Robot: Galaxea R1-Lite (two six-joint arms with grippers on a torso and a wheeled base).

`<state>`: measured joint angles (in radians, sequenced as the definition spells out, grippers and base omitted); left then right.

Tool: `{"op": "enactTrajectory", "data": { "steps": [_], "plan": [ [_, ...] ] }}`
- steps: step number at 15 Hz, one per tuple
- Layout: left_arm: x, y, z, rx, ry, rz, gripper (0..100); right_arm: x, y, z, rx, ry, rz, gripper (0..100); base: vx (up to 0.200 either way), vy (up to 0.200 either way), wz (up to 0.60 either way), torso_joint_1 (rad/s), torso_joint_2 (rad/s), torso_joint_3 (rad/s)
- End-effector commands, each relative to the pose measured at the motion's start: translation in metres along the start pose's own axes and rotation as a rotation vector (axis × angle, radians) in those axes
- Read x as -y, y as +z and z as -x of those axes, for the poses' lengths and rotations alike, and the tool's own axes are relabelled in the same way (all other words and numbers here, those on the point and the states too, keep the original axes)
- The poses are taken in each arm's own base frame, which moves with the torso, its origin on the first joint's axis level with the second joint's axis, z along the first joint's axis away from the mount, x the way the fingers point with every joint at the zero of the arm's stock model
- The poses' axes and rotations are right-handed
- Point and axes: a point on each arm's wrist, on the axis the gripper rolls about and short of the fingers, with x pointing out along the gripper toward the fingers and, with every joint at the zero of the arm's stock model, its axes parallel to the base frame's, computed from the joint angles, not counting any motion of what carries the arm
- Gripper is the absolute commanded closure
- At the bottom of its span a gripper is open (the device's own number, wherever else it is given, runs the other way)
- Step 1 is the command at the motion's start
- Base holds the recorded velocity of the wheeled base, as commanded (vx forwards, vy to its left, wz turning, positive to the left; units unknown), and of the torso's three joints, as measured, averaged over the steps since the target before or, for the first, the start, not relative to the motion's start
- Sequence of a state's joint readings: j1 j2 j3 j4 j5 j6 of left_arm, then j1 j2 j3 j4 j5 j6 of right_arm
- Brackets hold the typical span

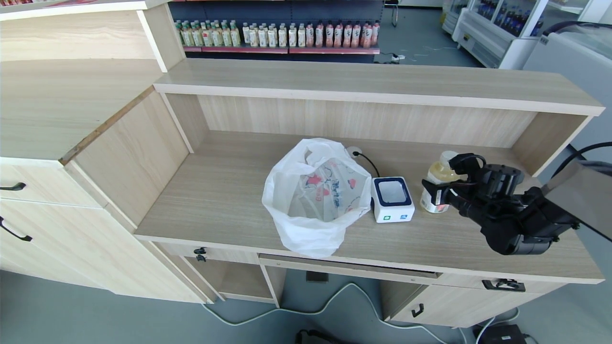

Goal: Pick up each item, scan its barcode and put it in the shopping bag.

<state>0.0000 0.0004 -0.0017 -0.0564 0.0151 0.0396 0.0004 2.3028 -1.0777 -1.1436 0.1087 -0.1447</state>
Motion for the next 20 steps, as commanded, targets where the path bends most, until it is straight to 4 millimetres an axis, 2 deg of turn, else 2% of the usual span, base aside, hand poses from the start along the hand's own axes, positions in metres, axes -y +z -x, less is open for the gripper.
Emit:
{"op": "enactTrajectory", "data": {
  "steps": [1, 2, 4, 7, 8, 10, 13, 14, 17, 20],
  "plan": [
    [0.0, 0.0, 0.0, 0.001, 0.0, 0.0, 0, 0.005, 0.025, 0.018, 0.044, 0.014, 0.006, 100, 0.0, 0.0, 0.0, 0.0, 0.0, 0.0],
    [0.0, 0.0, 0.0, 0.001, 0.0, 0.0, 0, 0.007, 0.048, 0.036, 0.075, 0.078, -0.051, 100, 0.0, 0.0, 0.0, 0.0, 0.0, 0.0],
    [0.0, 0.0, 0.0, 0.001, 0.0, 0.0, 0, 0.008, 0.095, 0.084, 0.087, 0.195, -0.198, 100, 0.0, 0.0, 0.0, 0.0, 0.0, 0.0],
    [0.0, 0.0, 0.0, 0.001, 0.0, 0.0, 0, 0.018, 0.167, 0.186, 0.048, 0.396, -0.43, 100, 0.0, 0.0, 0.0, 0.0, 0.0, 0.0],
    [0.0, 0.0, 0.0, 0.001, 0.0, 0.0, 0, 0.02, 0.183, 0.215, 0.045, 0.478, -0.512, 100, 0.0, 0.0, 0.0, 0.0, 0.0, 0.0],
    [0.0, 0.0, 0.0, 0.001, 0.0, 0.0, 0, 0.018, 0.198, 0.256, 0.029, 0.673, -0.628, 100, 0.0, 0.0, 0.0, 0.0, 0.0, 0.0],
    [0.0, 0.0, 0.0, 0.001, 0.0, 0.0, 0, 0.008, 0.203, 0.276, 0.016, 0.828, -0.634, 100, 0.0, 0.0, 0.0, 0.0, 0.0, 0.0],
    [0.0, 0.0, 0.0, 0.001, 0.0, 0.0, 0, -0.009, 0.206, 0.281, 0.013, 0.941, -0.61, 100, 0.0, 0.0, 0.0, 0.0, 0.0, 0.0],
    [0.0, 0.0, 0.0, 0.001, 0.0, 0.0, 0, -0.035, 0.218, 0.3, -0.019, 1.157, -0.603, 100, 0.0, 0.0, 0.0, 0.0, 0.0, 0.0],
    [0.0, 0.0, 0.0, 0.001, 0.0, 0.0, 0, -0.042, 0.219, 0.31, -0.045, 1.26, -0.57, 100, 0.0, 0.0, 0.0, 0.0, 0.0, 0.0]
  ]
}}
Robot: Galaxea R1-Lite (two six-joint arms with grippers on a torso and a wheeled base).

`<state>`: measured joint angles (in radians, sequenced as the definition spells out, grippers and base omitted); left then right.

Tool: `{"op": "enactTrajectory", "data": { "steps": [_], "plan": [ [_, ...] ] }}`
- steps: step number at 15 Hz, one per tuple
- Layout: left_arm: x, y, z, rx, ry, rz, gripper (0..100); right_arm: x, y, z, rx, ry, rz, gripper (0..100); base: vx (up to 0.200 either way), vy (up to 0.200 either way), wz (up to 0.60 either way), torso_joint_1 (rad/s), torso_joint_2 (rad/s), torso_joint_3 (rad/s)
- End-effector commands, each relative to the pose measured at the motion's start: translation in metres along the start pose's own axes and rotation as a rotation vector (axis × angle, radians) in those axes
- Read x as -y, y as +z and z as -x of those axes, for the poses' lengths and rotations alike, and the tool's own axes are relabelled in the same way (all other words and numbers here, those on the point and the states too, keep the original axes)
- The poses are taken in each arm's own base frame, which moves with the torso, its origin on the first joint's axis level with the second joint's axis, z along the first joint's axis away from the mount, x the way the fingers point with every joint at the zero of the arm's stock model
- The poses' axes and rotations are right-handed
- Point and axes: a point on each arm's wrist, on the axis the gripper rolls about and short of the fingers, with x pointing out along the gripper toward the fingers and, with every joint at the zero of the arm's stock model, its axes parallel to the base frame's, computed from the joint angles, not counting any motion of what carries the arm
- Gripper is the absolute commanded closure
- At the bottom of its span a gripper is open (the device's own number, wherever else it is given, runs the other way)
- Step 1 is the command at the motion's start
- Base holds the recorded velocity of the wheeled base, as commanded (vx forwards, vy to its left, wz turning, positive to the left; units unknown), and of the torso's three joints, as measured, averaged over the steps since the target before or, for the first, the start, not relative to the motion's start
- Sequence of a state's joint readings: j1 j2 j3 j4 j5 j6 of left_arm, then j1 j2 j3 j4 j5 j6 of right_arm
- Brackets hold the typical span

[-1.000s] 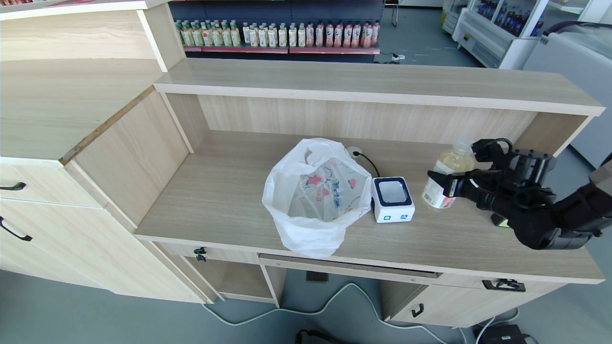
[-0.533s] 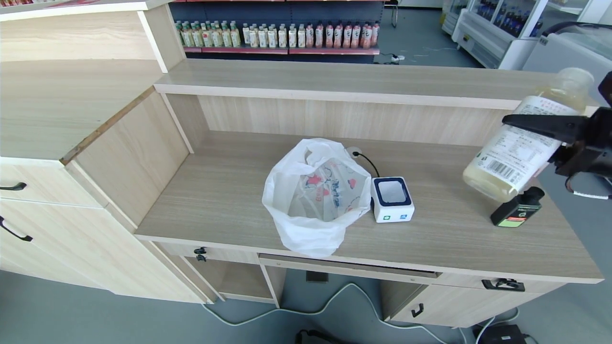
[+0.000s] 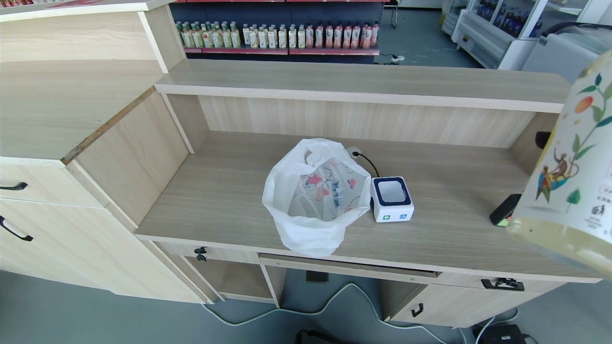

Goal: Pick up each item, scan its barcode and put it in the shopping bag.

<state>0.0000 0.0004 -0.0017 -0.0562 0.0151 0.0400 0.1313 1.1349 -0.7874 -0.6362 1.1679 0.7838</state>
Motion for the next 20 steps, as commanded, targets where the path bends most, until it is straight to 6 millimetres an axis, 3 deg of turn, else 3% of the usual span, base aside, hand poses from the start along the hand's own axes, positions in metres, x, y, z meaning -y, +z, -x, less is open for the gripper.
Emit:
{"op": "enactTrajectory", "data": {
  "steps": [1, 5, 20],
  "plan": [
    [0.0, 0.0, 0.0, 0.001, 0.0, 0.0, 0, -0.01, -0.002, 0.001, -0.004, 0.025, 0.02, 100, 0.0, 0.0, 0.0, 0.0, 0.0, 0.0],
    [0.0, 0.0, 0.0, 0.001, 0.0, 0.0, 0, -0.025, -0.011, 0.005, -0.013, 0.056, -0.057, 100, 0.0, 0.0, 0.0, 0.0, 0.0, 0.0],
    [0.0, 0.0, 0.0, 0.001, 0.0, 0.0, 0, -0.02, -0.04, 0.015, 0.006, -0.008, -0.063, 100, 0.0, 0.0, 0.0, 0.0, 0.0, 0.0]
  ]
}}
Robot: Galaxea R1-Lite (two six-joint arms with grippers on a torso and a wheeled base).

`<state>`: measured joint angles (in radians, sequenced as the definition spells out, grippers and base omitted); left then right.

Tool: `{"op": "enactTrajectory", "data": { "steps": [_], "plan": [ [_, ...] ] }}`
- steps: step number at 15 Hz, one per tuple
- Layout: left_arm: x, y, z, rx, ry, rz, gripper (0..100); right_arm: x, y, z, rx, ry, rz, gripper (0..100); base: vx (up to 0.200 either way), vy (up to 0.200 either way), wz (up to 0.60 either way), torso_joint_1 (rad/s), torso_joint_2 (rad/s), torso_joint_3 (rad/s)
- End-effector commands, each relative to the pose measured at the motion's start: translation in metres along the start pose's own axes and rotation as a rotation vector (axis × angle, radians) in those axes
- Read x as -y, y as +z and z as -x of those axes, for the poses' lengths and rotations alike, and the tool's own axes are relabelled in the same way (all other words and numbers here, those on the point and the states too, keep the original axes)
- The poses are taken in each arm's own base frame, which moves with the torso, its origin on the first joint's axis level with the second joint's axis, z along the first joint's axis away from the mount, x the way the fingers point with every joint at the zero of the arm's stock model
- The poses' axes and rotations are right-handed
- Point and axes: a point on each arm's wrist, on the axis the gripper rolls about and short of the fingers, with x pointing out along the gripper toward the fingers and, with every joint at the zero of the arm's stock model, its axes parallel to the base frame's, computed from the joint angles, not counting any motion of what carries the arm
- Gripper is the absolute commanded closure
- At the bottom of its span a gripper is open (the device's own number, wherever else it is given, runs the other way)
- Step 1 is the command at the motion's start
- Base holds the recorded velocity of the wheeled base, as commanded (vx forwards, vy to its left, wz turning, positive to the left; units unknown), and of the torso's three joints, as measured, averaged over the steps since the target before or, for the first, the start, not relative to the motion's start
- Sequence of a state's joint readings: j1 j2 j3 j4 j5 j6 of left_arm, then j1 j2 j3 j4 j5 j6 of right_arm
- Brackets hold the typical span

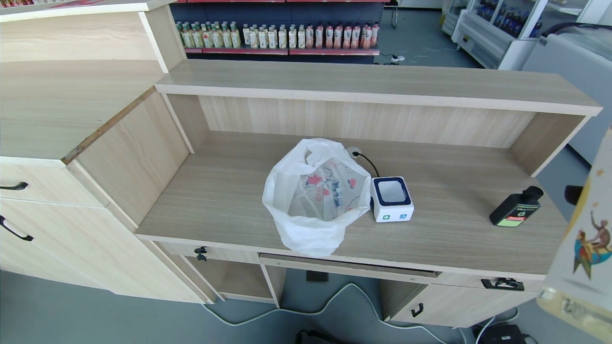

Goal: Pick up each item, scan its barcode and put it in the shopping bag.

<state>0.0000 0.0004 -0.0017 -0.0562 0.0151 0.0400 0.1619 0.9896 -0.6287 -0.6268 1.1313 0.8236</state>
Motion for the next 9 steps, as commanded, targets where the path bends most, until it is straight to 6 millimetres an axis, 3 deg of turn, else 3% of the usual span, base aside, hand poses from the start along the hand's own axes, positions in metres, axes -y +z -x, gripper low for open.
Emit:
{"op": "enactTrajectory", "data": {
  "steps": [1, 5, 8, 9],
  "plan": [
    [0.0, 0.0, 0.0, 0.001, 0.0, 0.0, 0, 0.0, -0.002, 0.001, 0.002, -0.006, -0.003, 100, 0.0, 0.0, 0.0, 0.0, 0.0, 0.0],
    [0.0, 0.0, 0.0, 0.001, 0.0, 0.0, 0, 0.004, -0.003, 0.007, 0.038, -0.082, 0.022, 100, 0.0, 0.0, 0.0, 0.0, 0.0, 0.0],
    [0.0, 0.0, 0.0, 0.001, 0.0, 0.0, 0, 0.029, -0.009, 0.024, 0.107, -0.306, 0.057, 100, 0.0, 0.0, 0.0, 0.0, 0.0, 0.0],
    [0.0, 0.0, 0.0, 0.001, 0.0, 0.0, 0, 0.051, -0.014, 0.038, 0.126, -0.521, 0.142, 100, 0.0, 0.0, 0.0, 0.0, 0.0, 0.0]
  ]
}}
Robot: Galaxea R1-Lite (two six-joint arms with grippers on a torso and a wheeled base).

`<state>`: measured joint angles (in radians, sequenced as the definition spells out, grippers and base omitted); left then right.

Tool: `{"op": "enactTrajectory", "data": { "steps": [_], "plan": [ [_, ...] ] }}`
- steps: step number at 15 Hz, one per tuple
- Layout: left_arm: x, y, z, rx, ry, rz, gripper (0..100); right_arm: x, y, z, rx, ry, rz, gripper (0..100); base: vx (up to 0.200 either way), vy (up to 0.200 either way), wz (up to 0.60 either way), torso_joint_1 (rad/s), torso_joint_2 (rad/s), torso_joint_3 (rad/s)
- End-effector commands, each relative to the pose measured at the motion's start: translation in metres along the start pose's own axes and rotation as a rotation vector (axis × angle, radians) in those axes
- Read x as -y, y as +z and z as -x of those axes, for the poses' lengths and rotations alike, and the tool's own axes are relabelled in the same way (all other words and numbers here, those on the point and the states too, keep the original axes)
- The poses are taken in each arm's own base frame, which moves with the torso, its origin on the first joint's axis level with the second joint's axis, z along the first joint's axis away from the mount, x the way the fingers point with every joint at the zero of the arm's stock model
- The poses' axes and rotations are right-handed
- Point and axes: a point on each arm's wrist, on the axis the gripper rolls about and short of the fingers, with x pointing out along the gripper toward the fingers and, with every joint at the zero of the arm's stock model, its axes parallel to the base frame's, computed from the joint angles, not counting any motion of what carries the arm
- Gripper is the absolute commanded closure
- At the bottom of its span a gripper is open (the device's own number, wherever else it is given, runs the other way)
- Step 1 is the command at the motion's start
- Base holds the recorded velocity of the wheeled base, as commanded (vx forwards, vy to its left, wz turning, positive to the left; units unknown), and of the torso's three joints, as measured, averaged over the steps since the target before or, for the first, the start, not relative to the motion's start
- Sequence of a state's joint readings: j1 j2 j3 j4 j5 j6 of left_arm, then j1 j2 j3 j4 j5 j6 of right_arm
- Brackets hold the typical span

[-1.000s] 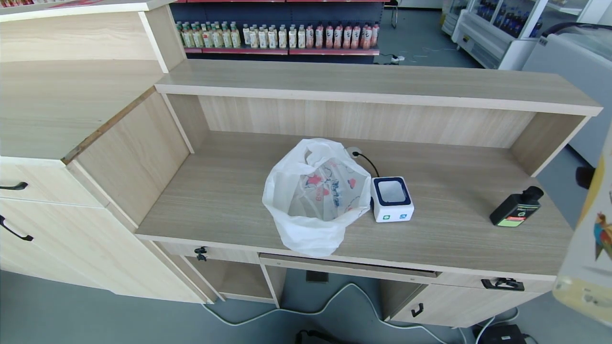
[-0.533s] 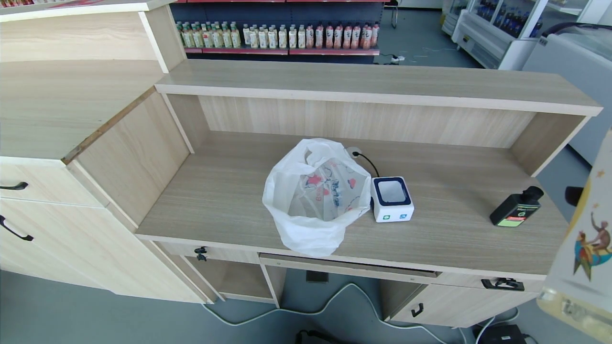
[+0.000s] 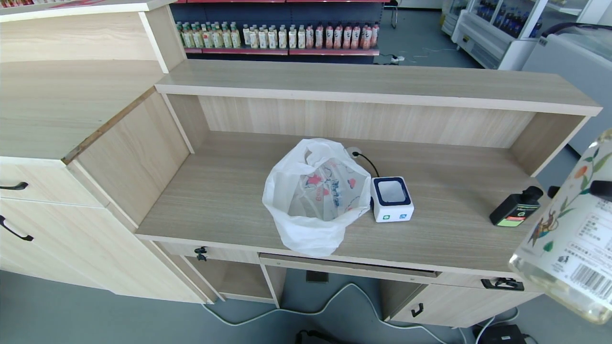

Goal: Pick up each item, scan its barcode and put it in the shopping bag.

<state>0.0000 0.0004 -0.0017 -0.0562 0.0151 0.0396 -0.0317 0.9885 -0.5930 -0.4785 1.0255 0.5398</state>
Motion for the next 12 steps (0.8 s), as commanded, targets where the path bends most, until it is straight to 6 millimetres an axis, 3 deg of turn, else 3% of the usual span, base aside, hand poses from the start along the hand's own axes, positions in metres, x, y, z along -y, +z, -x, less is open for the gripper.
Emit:
{"op": "enactTrajectory", "data": {
  "steps": [1, 7, 8, 9, 12],
  "plan": [
    [0.0, 0.0, 0.0, 0.001, 0.0, 0.0, 0, 0.049, -0.012, 0.013, 0.002, -0.394, 0.101, 100, 0.0, 0.0, 0.0, 0.0, 0.0, 0.0],
    [0.0, 0.0, 0.0, 0.001, 0.0, 0.0, 0, 0.112, -0.01, 0.021, -0.144, -1.255, 0.46, 100, 0.0, 0.0, 0.0, 0.0, 0.0, 0.0],
    [0.0, 0.0, 0.0, 0.001, 0.0, 0.0, 0, 0.112, -0.01, 0.021, -0.144, -1.255, 0.46, 100, 0.0, 0.0, 0.0, 0.0, 0.0, 0.0],
    [0.0, 0.0, 0.0, 0.001, 0.0, 0.0, 0, 0.132, -0.004, 0.017, -0.105, -1.377, 0.578, 100, 0.0, 0.0, 0.0, 0.0, 0.0, 0.0],
    [0.0, 0.0, 0.0, 0.001, 0.0, 0.0, 0, 0.156, 0.0, 0.011, -0.128, -1.391, 0.787, 100, 0.0, 0.0, 0.0, 0.0, 0.0, 0.0]
  ]
}}
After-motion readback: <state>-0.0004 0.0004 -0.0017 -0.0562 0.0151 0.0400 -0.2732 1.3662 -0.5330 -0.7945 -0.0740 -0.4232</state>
